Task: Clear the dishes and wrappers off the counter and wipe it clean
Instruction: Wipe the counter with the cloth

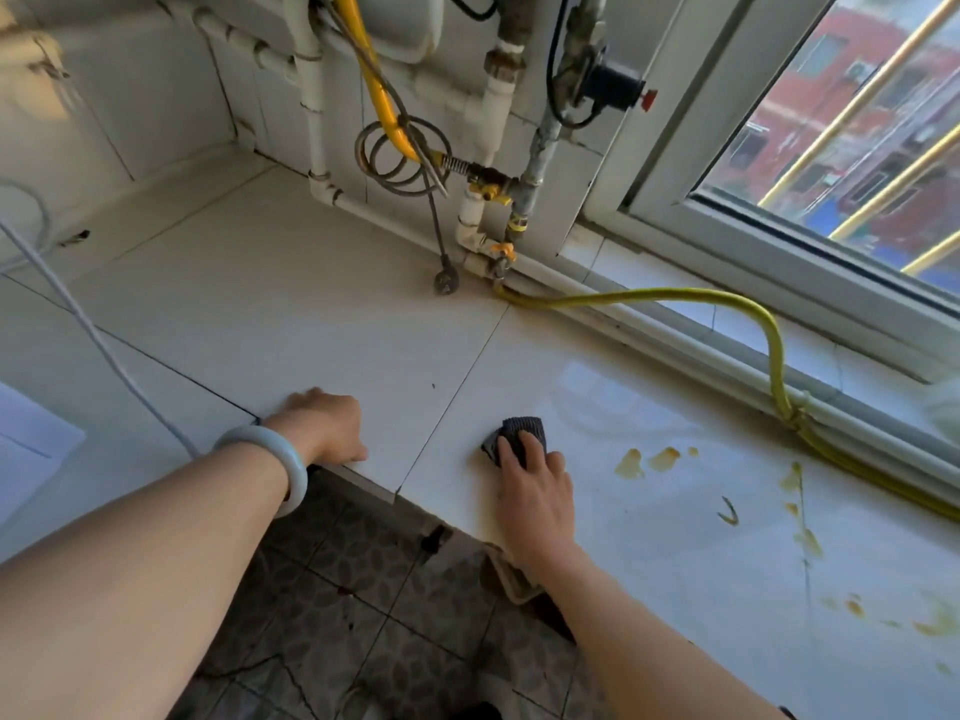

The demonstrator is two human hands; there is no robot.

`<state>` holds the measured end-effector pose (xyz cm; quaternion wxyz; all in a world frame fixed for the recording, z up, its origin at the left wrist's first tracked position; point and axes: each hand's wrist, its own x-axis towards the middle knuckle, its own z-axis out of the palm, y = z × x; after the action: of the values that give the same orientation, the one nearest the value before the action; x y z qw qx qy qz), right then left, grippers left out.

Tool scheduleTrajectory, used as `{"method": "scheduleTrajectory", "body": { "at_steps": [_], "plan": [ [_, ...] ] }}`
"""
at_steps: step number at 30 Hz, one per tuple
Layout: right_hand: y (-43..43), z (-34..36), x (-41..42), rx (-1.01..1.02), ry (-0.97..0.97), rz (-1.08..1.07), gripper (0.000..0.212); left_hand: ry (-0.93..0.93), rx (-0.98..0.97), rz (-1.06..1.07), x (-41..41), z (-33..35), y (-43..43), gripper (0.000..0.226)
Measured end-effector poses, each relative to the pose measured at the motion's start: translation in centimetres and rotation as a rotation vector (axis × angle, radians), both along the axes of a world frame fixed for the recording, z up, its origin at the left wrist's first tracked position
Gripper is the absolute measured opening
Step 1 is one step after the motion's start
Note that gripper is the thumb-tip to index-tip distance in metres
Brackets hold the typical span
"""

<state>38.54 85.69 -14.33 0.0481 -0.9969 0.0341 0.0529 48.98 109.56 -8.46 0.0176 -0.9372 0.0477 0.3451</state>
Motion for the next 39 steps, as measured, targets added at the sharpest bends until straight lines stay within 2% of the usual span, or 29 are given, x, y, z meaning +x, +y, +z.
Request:
{"method": "scheduleTrajectory", "body": {
  "at_steps": [4, 7, 11, 14, 19, 23, 26, 28, 29, 31, 34, 39],
  "plan": [
    [-4.1, 0.8, 0.1, -0.017, 0.061, -0.092, 0.064, -0.007, -0.014, 0.017, -0.3, 0.4, -0.1, 0.032],
    [-2.8, 1.6, 1.1, 0.033, 0.052, -0.132, 0.062, 0.011, -0.049, 0.057, 0.2, 0.7, -0.3, 0.023],
    [4.0, 1.0, 2.8, 0.1, -0.034, 0.22, 0.072, 0.028, -0.085, 0.093, 0.7, 1.1, -0.3, 0.022],
    [7.8, 0.9, 5.1, 0.083, 0.014, 0.426, 0.068, 0.036, -0.081, 0.077, 0.5, 1.3, 0.1, 0.029],
    [7.5, 0.8, 11.3, -0.028, 0.074, 0.331, 0.068, 0.02, -0.096, 0.038, 1.1, 1.1, 1.5, 0.022],
    [6.8, 1.5, 17.2, -0.056, 0.091, 0.171, 0.053, 0.022, -0.077, 0.016, 1.7, 0.1, 1.8, 0.015],
    [9.5, 1.4, 19.9, -0.074, 0.016, 0.351, 0.049, 0.01, -0.056, 0.046, 2.3, 0.2, 1.4, 0.011],
    [11.9, 0.8, 20.9, -0.055, 0.001, 0.502, 0.054, 0.023, -0.059, 0.079, 3.0, 0.1, 1.4, 0.019],
    [12.8, 0.5, 21.7, -0.049, 0.001, 0.504, 0.056, 0.03, -0.062, 0.093, 3.3, 0.1, 1.3, 0.021],
    [13.8, -0.1, 24.4, -0.035, -0.022, 0.412, 0.057, 0.023, -0.067, 0.105, 4.0, -0.3, 1.2, 0.029],
    [14.0, -0.4, 28.9, -0.045, -0.005, 0.261, 0.054, 0.035, -0.05, 0.106, 4.9, -1.0, 0.7, 0.053],
    [12.6, -0.3, 30.1, -0.061, 0.08, 0.036, 0.055, 0.104, -0.042, 0.156, 6.2, -2.3, -1.3, 0.066]
  ]
}}
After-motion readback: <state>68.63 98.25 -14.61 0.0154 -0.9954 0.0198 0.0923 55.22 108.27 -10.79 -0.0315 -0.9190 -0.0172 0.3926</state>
